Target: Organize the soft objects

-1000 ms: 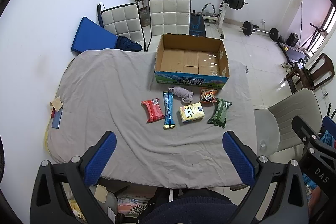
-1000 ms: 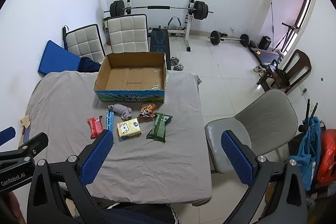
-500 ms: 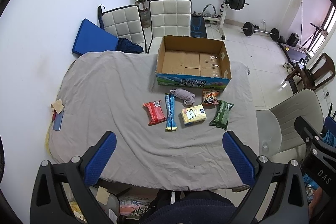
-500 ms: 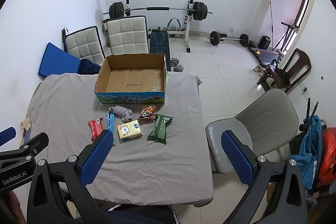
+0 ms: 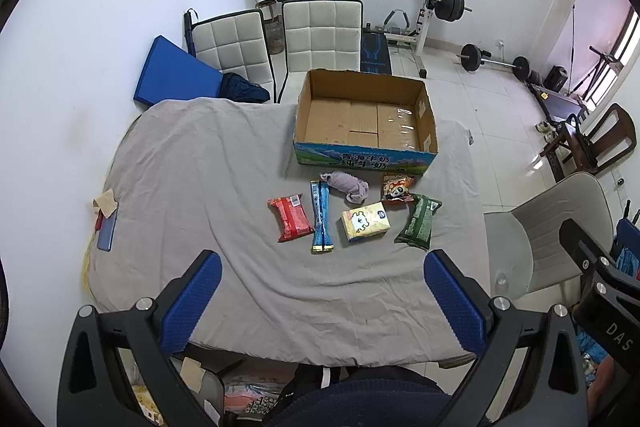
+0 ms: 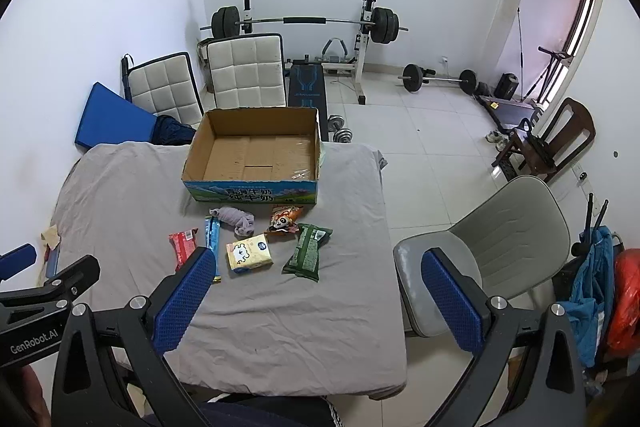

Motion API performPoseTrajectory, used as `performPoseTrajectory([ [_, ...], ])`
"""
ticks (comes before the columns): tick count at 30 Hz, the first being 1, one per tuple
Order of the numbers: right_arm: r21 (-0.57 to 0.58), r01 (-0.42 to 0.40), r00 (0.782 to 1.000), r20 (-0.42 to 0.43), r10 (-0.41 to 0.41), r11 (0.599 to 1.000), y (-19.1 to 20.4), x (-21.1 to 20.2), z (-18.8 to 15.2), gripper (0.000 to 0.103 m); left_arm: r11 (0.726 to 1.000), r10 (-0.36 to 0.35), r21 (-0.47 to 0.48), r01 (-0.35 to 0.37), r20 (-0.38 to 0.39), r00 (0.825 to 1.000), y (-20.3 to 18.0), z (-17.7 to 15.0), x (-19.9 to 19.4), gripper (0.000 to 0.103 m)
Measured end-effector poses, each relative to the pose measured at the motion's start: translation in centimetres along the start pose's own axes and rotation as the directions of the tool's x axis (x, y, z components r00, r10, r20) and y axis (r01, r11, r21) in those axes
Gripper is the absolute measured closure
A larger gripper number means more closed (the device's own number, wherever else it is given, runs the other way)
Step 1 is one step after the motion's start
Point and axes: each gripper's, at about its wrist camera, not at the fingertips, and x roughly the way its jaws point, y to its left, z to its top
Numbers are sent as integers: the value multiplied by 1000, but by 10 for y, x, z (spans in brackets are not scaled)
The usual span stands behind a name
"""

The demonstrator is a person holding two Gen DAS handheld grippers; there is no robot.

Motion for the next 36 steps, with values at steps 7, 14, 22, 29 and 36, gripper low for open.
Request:
performPoseTrajectory([
  [7,4,1,1000,8,-1,1000,0,-1,2,0,1000,-9,1,9,4,1000,-2,1,1,0],
  [14,1,8,1000,21,-8,1000,-4,-6,4,0,1000,-9,1,9,9,1000,-4,1,-1,0],
  [22,-3,5,1000,21,-5,1000,-8,-8,5,0,1000,-8,5,8,13,1000,-4,2,-3,0],
  [29,0,5,1000,29,-5,1000,-6,-6,8,0,1000,-4,4,4,24,1000,-6,7,-6,0],
  [36,0,7,999,33,-7,1000,-5,-6,9,0,1000,-5,12,5,24,1000,-8,10,-7,0],
])
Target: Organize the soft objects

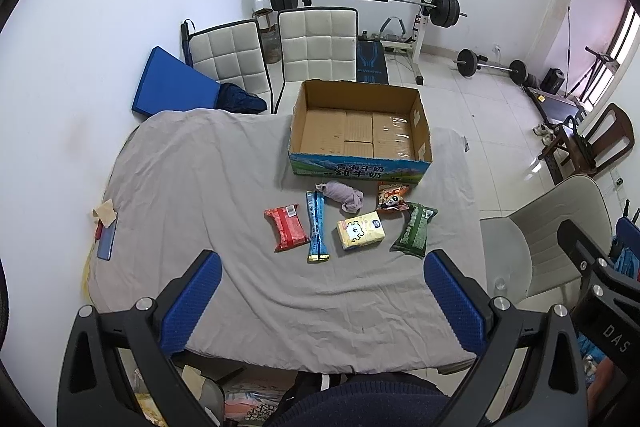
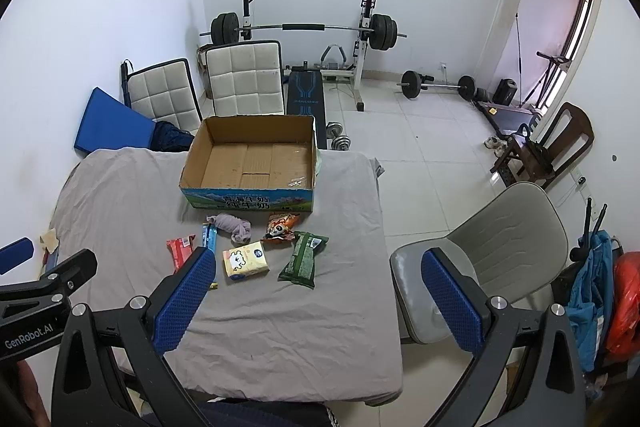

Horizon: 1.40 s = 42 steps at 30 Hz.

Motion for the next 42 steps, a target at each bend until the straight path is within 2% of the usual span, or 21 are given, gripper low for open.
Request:
performPoseTrajectory([
  [5,13,-8,1000,-11,8,1000,-1,7,-1,0,1000,0,1,0,-7,1000,0,2,4,0],
  [8,40,-17,999,-32,18,999,-7,20,-2,0,1000,23,-11,-23,3,1000,7,8,15,0],
  [12,71,-4,995,-100,11,997,-10,68,1,0,994,80,-70,-82,-27,996,34,19,63,0],
  [15,115,-51,975,-210,75,992,-4,129,1,0,985,114,-114,-127,-115,987,59,20,122,0],
  [17,152,-78,945,-303,121,985,4,177,-3,0,982,124,-122,-147,-174,977,69,16,153,0],
  [18,177,-97,921,-357,156,979,10,205,-8,0,980,128,-127,-156,-203,971,76,14,175,0],
  [19,205,-108,896,-404,185,973,16,231,-11,0,975,149,-126,-183,-239,959,82,12,195,0],
  [20,256,-122,857,-460,232,959,25,264,-17,0,974,151,-128,-189,-260,954,85,10,206,0],
  [22,329,-120,803,-523,286,937,39,315,-31,0,970,145,-142,-195,-304,942,95,4,238,0],
  [25,446,-89,724,-585,365,891,68,388,-51,0,965,135,-161,-206,-367,920,104,-6,278,0],
  [27,497,-51,686,-613,392,866,86,433,-64,1,961,149,-155,-229,-408,901,111,-13,307,0],
  [29,566,-5,620,-646,447,825,104,473,-82,2,960,139,-160,-229,-437,889,114,-15,327,0],
  [31,624,35,575,-651,495,780,115,501,-96,8,956,111,-188,-224,-477,872,122,-16,352,0],
  [33,643,82,560,-662,498,762,123,519,-104,10,949,26,-259,-181,-509,860,131,-17,376,0],
  [34,649,88,561,-659,501,756,126,527,-107,12,944,-9,-286,-165,-523,852,135,-17,385,0],
  [35,642,97,557,-668,493,760,128,534,-111,16,934,-76,-332,-130,-543,836,138,-17,398,0],
  [36,632,100,545,-680,489,768,131,538,-115,25,927,-120,-360,-107,-554,824,139,-17,407,0],
  [37,625,83,542,-682,491,776,133,540,-116,25,913,-174,-398,-85,-571,802,141,-17,419,0],
  [40,461,-2,546,-743,388,887,146,536,-115,27,902,-217,-426,-69,-585,782,138,-13,443,0],
  [41,366,-58,535,-775,338,929,155,535,-117,27,907,-212,-415,-68,-592,778,135,-12,448,0],
  [42,305,-94,524,-794,308,948,160,533,-119,30,918,-204,-392,-64,-603,771,128,-9,456,0],
])
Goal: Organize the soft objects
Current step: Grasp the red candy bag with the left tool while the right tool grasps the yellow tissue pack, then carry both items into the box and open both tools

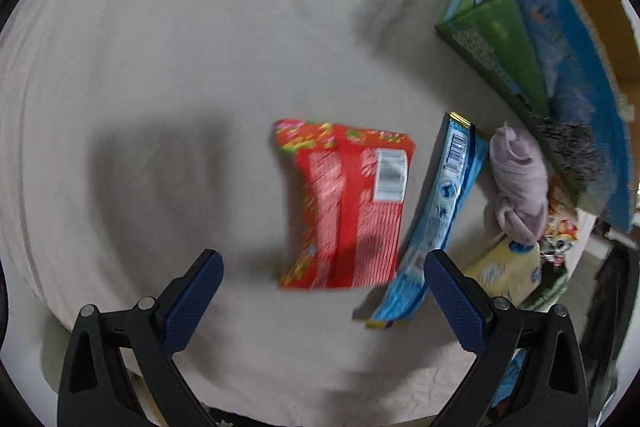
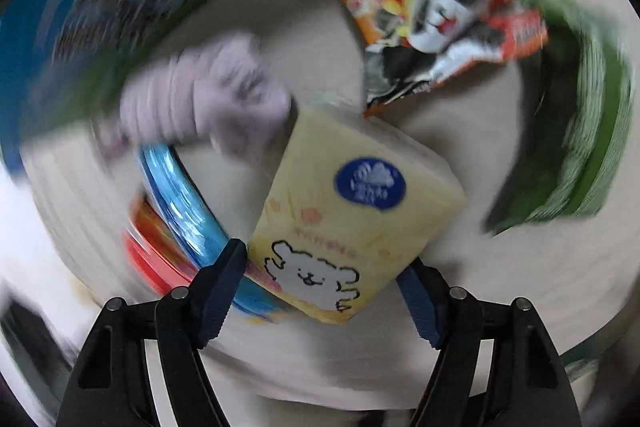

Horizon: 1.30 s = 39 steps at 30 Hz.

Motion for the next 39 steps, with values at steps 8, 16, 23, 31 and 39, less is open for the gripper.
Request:
performPoseTrajectory([
  [8,-80,99,992,83,-92,992,13,4,-4,30,987,93,126,-96,27,995,-30,8,21,52],
  [16,-57,124,992,46,-122,991,12,47,-15,36,968,151,196,-158,50,987,-21,-31,13,54],
  [23,-50,188,973,143,-179,981,40,58,-30,35,969,135,195,-154,106,985,-23,-52,6,58],
  [31,-105,212,960,210,-187,972,78,54,-50,38,954,119,246,-170,210,971,-19,-94,-27,60],
  [39,-168,147,941,329,-85,975,106,-19,-105,38,916,-35,392,-88,297,954,-68,-154,-120,60],
])
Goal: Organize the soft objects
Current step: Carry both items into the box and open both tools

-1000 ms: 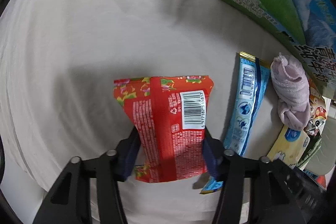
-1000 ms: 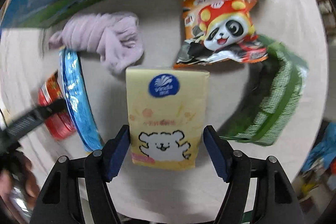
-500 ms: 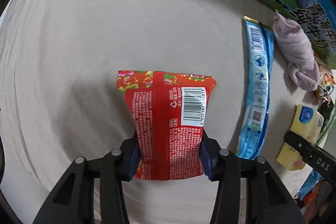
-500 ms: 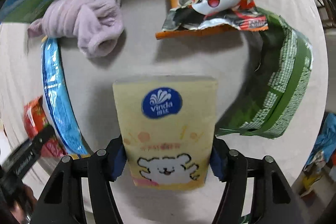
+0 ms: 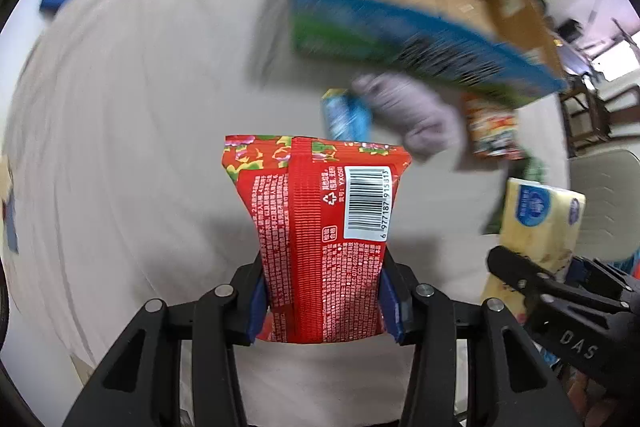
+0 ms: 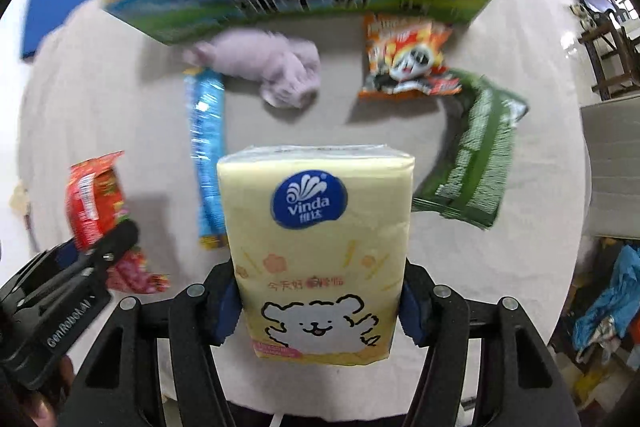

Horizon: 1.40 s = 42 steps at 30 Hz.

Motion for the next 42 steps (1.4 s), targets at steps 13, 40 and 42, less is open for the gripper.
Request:
performPoseTrajectory([
  [13,-34,-84,971,220,90,996,-80,-163,64,38,984,-133,135,116,127,983,-74,109,-95,60],
  [40,-110,0,999,46,5,994,-117,22,359,37,973,-229,-45,225,-255,940,-74,356,155,59],
  [42,-111,-8,999,33,12,994,-118,27,363,37,968,-252,-53,247,-266,931,-76,359,165,59],
])
